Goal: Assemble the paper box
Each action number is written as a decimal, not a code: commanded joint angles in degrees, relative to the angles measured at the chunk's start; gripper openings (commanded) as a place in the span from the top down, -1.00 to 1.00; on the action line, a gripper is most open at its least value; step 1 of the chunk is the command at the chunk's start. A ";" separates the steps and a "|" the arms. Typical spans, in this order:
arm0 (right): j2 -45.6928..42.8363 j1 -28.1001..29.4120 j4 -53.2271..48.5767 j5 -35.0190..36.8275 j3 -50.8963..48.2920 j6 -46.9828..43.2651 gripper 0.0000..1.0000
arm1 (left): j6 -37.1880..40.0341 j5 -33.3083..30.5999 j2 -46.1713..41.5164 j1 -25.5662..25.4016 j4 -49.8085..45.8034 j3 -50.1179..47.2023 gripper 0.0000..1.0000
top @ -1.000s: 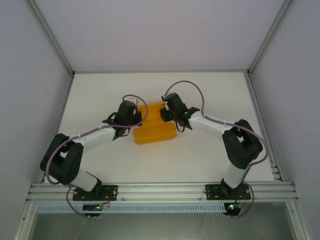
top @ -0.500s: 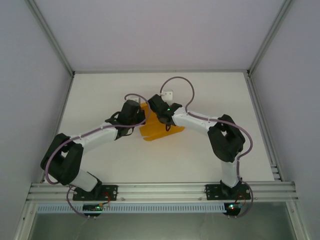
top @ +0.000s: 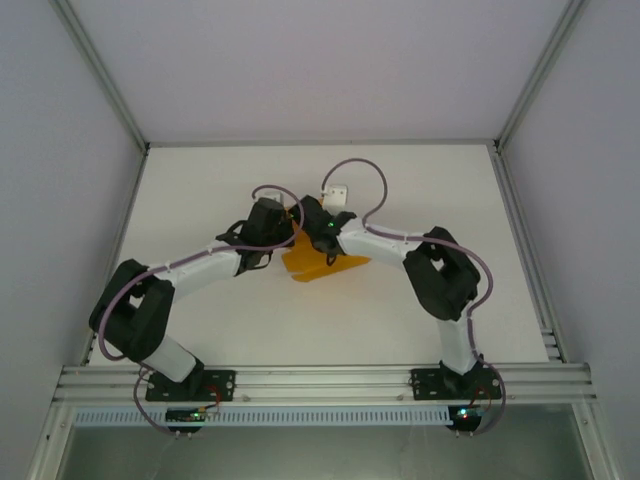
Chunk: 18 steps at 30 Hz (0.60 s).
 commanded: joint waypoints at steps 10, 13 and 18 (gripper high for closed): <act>-15.14 -7.86 35.39 -34.89 -21.18 -19.42 0.15 | -1.73 -1.31 -1.52 0.78 -2.17 1.21 1.00; -18.79 -6.64 32.88 -32.99 -21.90 -21.86 0.00 | -1.57 -0.59 -1.59 0.76 -1.85 1.63 1.00; -24.36 -5.41 28.91 -33.45 -23.19 -24.50 -0.50 | 1.50 0.84 -2.18 1.00 -1.38 1.60 1.00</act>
